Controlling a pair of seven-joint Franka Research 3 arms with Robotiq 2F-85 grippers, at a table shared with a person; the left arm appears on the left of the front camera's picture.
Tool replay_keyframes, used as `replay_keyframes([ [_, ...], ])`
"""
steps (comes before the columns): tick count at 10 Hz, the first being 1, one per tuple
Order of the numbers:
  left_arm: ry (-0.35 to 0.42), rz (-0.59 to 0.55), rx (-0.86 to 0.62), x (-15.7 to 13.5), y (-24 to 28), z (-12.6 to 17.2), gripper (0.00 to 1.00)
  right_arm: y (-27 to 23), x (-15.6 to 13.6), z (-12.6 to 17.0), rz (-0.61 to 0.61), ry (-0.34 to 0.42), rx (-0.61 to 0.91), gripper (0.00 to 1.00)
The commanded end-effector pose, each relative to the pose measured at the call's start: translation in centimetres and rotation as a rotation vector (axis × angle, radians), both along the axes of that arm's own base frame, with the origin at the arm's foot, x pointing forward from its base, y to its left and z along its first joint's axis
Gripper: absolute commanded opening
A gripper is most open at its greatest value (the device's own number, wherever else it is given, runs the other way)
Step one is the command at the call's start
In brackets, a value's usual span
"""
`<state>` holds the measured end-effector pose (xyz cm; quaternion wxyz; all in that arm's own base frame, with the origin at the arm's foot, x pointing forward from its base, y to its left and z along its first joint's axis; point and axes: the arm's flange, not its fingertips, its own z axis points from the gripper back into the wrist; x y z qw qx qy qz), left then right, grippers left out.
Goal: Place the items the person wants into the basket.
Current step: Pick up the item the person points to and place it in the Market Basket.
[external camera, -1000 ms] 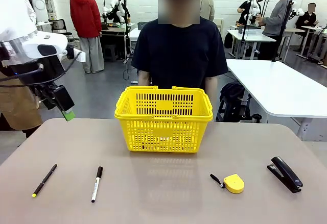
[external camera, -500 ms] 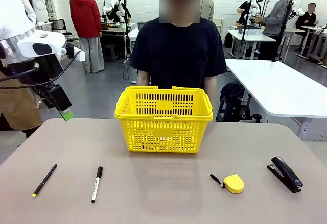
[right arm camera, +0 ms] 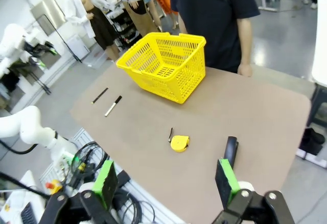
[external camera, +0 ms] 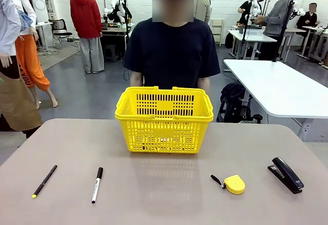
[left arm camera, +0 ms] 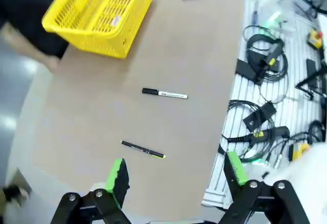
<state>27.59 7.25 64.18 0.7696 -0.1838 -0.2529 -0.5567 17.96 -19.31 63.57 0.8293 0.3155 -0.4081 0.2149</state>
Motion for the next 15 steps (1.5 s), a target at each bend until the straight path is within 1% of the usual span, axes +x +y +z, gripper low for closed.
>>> replay_keyframes([
  [1,-0.018,-0.014,-0.137,0.1,5.2,1.7,0.96,0.1,0.2,0.0,0.018,-0.017,0.01,1.0],
  [2,-0.044,0.064,-0.199,-0.5,7.2,1.7,0.96,0.1,0.2,0.0,0.018,-0.017,0.01,1.0],
  [4,-0.064,0.134,-0.324,-1.1,10.0,1.2,0.96,0.1,0.2,0.0,0.018,-0.017,0.01,1.0],
  [5,-0.072,0.155,-0.39,-1.0,10.7,0.7,0.96,0.1,0.2,0.0,0.018,-0.017,0.01,1.0],
  [6,-0.074,0.152,-0.425,-1.0,11.3,0.0,0.96,0.1,0.2,0.0,0.018,-0.017,0.01,1.0],
  [7,-0.074,0.147,-0.433,-1.2,11.5,-0.6,0.96,0.1,0.2,0.0,0.018,-0.017,0.01,1.0],
  [8,-0.058,0.165,-0.422,-1.2,11.2,-1.1,0.96,0.1,0.2,0.0,0.018,-0.017,0.01,1.0],
  [9,-0.022,0.19,-0.4,-0.7,11.1,-1.4,0.96,0.1,0.2,0.0,0.018,-0.017,0.01,1.0],
  [10,-0.045,0.176,-0.43,-0.9,11.9,-0.4,0.96,0.1,0.2,0.0,0.018,-0.017,0.01,1.0],
  [15,-0.045,0.176,-0.43,-0.9,11.9,-0.4,0.96,0.1,0.2,0.0,0.018,-0.017,0.01,1.0],
])
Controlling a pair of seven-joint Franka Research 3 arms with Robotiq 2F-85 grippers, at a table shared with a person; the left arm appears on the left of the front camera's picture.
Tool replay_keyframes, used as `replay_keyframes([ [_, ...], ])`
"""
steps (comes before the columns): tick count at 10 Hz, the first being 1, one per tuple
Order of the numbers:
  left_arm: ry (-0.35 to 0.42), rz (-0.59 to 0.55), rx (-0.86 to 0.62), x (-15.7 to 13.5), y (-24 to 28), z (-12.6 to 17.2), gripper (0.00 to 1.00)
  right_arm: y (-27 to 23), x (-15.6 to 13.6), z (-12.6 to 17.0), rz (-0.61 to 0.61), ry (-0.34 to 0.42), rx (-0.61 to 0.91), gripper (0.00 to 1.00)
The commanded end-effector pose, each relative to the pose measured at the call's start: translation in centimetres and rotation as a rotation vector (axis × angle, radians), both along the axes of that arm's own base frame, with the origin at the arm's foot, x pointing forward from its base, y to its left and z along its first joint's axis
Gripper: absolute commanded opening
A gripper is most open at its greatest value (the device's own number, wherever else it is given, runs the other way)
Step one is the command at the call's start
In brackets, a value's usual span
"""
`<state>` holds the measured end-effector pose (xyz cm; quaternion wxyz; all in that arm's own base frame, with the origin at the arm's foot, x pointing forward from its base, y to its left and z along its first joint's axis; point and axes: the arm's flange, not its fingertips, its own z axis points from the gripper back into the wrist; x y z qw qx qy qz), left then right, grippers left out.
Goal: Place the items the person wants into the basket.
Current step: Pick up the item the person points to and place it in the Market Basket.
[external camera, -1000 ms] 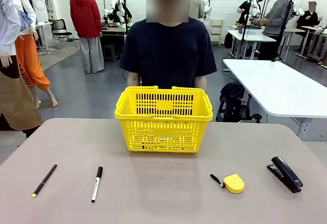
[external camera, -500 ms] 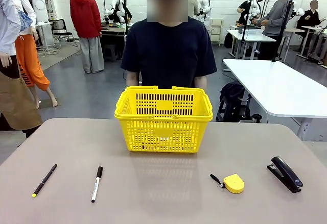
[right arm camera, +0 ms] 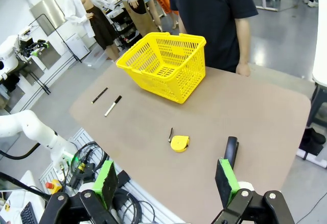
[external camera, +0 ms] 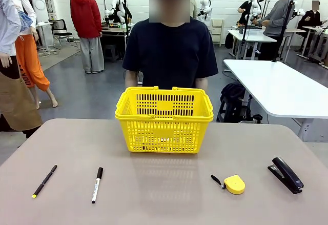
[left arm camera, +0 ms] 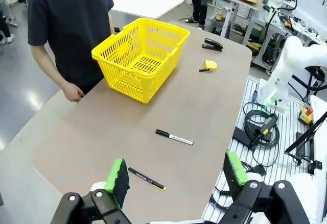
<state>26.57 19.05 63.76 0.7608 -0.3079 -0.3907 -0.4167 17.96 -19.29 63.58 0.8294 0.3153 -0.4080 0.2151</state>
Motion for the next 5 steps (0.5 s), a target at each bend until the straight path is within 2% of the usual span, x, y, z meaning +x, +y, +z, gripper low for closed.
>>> replay_keyframes([
  [1,-0.022,-0.015,-0.005,0.09,0.12,-0.01,0.96,0.11,0.19,-0.03,0.018,-0.017,0.011,1.0],
  [5,-0.022,-0.015,-0.005,0.09,0.12,-0.01,0.96,0.11,0.19,-0.03,0.018,-0.017,0.011,1.0],
])
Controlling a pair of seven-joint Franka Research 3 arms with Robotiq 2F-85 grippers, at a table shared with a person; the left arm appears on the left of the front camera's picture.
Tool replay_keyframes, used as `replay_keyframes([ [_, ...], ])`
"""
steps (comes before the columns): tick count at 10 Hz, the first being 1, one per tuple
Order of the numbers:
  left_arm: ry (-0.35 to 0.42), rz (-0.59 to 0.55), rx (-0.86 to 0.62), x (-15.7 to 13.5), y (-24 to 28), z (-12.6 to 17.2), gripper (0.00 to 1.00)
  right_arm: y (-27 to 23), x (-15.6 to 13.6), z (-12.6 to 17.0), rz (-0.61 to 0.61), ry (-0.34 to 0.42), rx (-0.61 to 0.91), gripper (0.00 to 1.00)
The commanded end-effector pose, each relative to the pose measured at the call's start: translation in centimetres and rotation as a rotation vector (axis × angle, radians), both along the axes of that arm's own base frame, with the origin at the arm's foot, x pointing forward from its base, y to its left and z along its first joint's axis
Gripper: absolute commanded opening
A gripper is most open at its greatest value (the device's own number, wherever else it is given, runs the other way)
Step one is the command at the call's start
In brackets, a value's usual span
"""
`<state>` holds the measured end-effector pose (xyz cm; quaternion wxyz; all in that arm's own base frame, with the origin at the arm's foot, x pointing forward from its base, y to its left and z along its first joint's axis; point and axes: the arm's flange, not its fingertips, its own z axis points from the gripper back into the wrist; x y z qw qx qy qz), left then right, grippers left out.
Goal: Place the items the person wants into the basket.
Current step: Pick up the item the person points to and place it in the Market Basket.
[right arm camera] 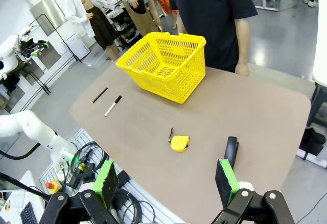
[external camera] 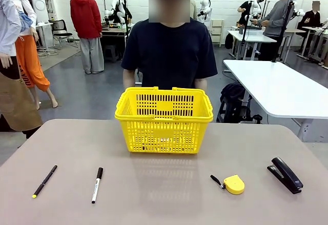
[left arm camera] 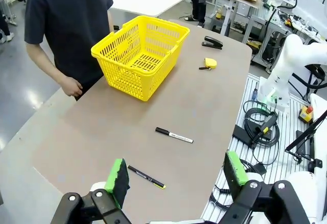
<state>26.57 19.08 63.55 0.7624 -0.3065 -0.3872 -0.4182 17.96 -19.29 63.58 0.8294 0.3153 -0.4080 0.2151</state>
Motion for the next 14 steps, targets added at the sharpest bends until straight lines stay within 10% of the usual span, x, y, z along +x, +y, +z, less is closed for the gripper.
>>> replay_keyframes([
  [1,-0.027,-0.013,-0.012,0.09,0.08,0.19,0.96,0.11,0.19,-0.03,0.018,-0.017,0.011,1.0],
  [14,-0.027,-0.013,-0.012,0.09,0.08,0.19,0.96,0.11,0.19,-0.03,0.018,-0.017,0.011,1.0],
])
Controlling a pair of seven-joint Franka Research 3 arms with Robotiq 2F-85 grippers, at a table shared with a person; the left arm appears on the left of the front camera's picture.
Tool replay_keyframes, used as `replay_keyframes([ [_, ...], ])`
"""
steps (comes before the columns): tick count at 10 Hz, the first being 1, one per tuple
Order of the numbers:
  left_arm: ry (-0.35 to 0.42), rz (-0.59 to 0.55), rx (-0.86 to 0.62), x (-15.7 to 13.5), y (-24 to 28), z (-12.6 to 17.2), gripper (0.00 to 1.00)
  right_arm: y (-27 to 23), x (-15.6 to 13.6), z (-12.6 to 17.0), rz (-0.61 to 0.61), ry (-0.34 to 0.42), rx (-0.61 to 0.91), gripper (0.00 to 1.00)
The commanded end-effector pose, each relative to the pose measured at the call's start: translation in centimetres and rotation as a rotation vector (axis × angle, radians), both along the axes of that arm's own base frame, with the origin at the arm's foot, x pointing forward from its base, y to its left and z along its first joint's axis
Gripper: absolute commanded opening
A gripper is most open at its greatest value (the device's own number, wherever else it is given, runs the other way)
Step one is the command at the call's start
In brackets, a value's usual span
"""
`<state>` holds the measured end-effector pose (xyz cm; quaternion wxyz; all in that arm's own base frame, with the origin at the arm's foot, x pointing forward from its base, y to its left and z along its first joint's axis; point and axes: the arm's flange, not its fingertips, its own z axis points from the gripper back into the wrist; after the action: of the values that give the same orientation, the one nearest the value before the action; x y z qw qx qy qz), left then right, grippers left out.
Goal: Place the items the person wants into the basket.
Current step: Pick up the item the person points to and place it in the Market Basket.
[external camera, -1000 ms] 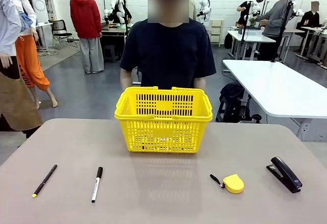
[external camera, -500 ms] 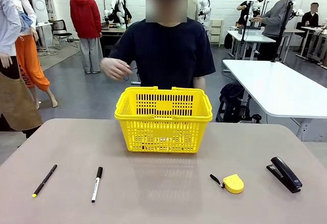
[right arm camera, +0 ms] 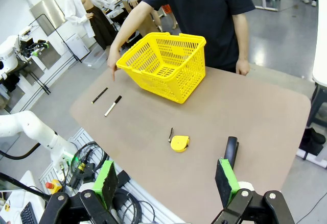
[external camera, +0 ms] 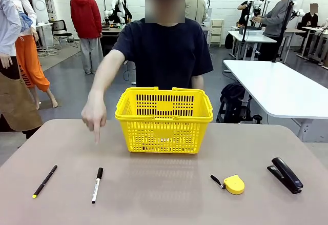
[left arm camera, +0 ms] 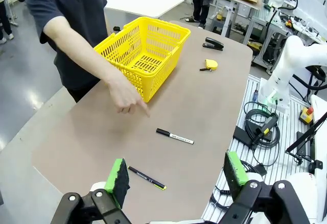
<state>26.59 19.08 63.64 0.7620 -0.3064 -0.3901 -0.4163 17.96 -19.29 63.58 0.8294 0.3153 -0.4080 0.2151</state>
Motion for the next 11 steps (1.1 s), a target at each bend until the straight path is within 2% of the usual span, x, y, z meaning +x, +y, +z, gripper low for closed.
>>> replay_keyframes([
  [1,-0.023,-0.018,-0.008,0.1,0.1,0.1,0.96,0.1,0.2,0.0,0.018,-0.017,0.011,1.0],
  [4,0.0,-0.001,0.0,0.0,0.0,0.0,0.96,0.1,0.2,0.0,0.018,-0.017,0.011,1.0],
  [5,0.099,0.025,0.097,0.1,-3.3,1.8,0.96,0.1,0.2,0.0,0.018,-0.017,0.011,1.0],
  [6,0.284,0.048,0.24,2.3,-8.1,4.0,0.96,0.1,0.2,0.0,0.018,-0.017,0.011,1.0],
  [7,0.462,0.086,0.338,4.1,-13.5,4.1,0.96,0.1,0.2,0.0,0.018,-0.017,0.011,1.0],
  [8,0.561,0.155,0.371,4.8,-19.2,3.1,0.96,0.1,0.2,0.0,0.018,-0.017,0.011,1.0],
  [9,0.621,0.279,0.391,5.6,-24.3,2.0,0.96,0.1,0.2,0.0,0.018,-0.017,0.011,1.0],
  [10,0.642,0.431,0.436,7.3,-28.5,0.2,0.96,0.1,0.2,0.0,0.018,-0.017,0.011,1.0],
  [11,0.623,0.576,0.462,7.5,-31.7,-3.3,0.96,0.1,0.2,0.0,0.018,-0.017,0.011,1.0],
])
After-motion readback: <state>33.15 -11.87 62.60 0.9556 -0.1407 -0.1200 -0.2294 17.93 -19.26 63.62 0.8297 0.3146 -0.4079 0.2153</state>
